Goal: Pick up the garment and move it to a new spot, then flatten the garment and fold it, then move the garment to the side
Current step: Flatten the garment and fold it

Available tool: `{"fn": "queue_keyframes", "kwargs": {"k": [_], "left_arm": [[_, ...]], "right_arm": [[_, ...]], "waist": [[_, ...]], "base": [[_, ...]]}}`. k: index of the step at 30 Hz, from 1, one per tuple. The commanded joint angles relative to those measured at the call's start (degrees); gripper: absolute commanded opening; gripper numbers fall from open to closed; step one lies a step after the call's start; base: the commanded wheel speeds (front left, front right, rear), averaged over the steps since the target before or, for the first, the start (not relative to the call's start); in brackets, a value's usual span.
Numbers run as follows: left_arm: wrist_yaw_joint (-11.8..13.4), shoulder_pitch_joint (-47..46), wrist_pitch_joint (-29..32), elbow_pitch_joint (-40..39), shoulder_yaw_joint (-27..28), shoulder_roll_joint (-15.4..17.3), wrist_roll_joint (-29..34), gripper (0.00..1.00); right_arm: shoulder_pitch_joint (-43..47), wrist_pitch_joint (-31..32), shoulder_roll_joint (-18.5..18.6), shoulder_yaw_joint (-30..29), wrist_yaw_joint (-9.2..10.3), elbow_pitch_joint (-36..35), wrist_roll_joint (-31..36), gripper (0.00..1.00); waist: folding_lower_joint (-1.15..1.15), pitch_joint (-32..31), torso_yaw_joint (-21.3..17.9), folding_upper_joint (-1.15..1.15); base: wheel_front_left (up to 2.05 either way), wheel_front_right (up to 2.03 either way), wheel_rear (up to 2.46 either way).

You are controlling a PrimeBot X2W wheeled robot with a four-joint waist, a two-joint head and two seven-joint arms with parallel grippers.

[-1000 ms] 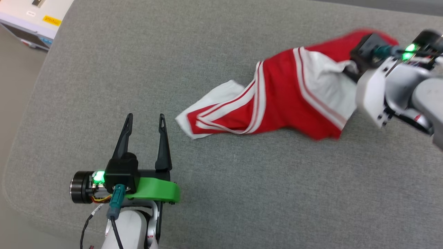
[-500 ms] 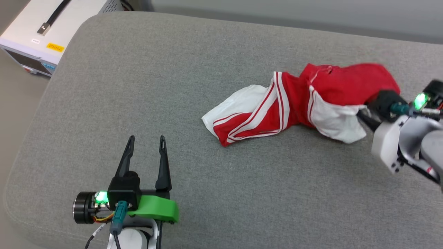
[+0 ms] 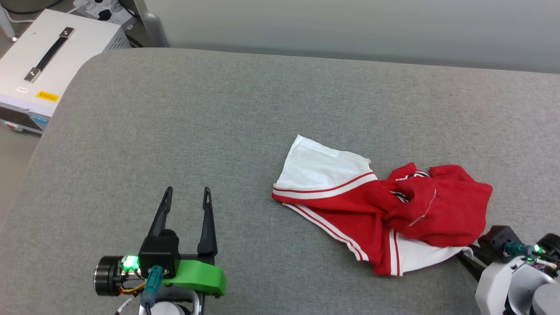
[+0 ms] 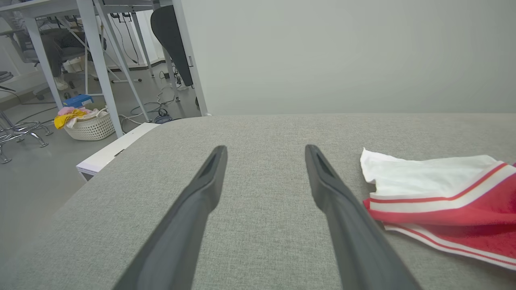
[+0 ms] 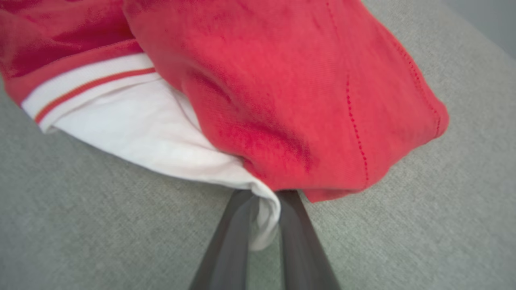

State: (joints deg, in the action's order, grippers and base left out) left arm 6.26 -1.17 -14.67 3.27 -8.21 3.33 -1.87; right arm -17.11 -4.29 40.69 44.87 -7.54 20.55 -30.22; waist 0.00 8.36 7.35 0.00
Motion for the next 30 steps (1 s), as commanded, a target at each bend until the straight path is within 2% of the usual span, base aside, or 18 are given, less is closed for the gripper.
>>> {"fn": "queue_keyframes", "kwargs": {"k": [1, 2, 3, 10, 17, 20, 22, 25, 30], "left_arm": [[-0.22, 0.96, -0.33, 0.08, 0.23, -0.09, 0.64, 1.0], [-0.21, 1.11, -0.33, 0.08, 0.34, -0.07, 0.64, 1.0], [-0.15, 1.45, -0.33, 0.06, 0.57, -0.04, 0.65, 1.0], [-0.18, 2.4, -0.33, 0.1, 0.87, 0.07, 0.86, 1.0], [0.1, 2.95, -0.33, -0.64, 1.08, 0.54, 1.33, 1.0], [0.21, 3.08, -0.33, -0.88, 1.02, 0.67, 1.45, 1.0], [0.29, 3.08, -0.33, -1.05, 0.95, 0.72, 1.52, 1.0], [0.48, 2.86, -0.33, -1.43, 0.74, 0.97, 1.9, 1.0], [0.81, 2.0, -0.33, -2.23, 0.43, 1.63, 2.36, 1.0]], "right_arm": [[2.22, 0.08, -0.75, -1.32, 0.05, -0.12, 0.6, 0.0], [3.59, -0.19, -1.37, -3.05, 0.05, -0.31, 0.91, 0.05], [5.62, -0.95, -2.79, -6.68, 0.05, -1.0, 1.42, 1.0], [11.31, -3.26, -6.97, -21.28, 0.05, -7.06, 7.77, 1.0], [17.24, 0.65, -9.92, -35.23, 0.05, -22.0, 13.77, 1.0], [17.91, 3.21, -10.06, -38.7, 0.05, -27.79, 15.28, 1.0], [17.53, 5.56, -9.43, -39.98, 0.05, -31.11, 15.01, 1.0], [15.49, 9.45, -6.35, -40.18, 0.05, -34.06, 14.08, 1.0], [11.94, 17.32, -0.92, -39.22, 0.05, -34.92, 9.19, 1.0]], "waist": [[0.0, -0.5, -0.6, 0.0], [0.0, -0.64, -0.81, 0.0], [0.0, -0.93, -1.26, 0.0], [0.0, -2.28, -2.56, 0.0], [0.0, -3.59, -3.14, 0.0], [0.0, -3.74, -3.18, 0.0], [0.0, -3.76, -3.18, 0.0], [0.0, -3.58, -3.04, 0.0], [0.0, -2.49, -2.24, 0.0]], "base": [[0.0, 0.0, 0.0], [0.0, 0.0, 0.0], [0.0, 0.0, 0.0], [0.0, 0.0, 0.0], [0.0, 0.0, 0.0], [0.0, 0.0, 0.0], [0.0, 0.0, 0.0], [0.0, 0.0, 0.0], [0.0, 0.0, 0.0]]}}
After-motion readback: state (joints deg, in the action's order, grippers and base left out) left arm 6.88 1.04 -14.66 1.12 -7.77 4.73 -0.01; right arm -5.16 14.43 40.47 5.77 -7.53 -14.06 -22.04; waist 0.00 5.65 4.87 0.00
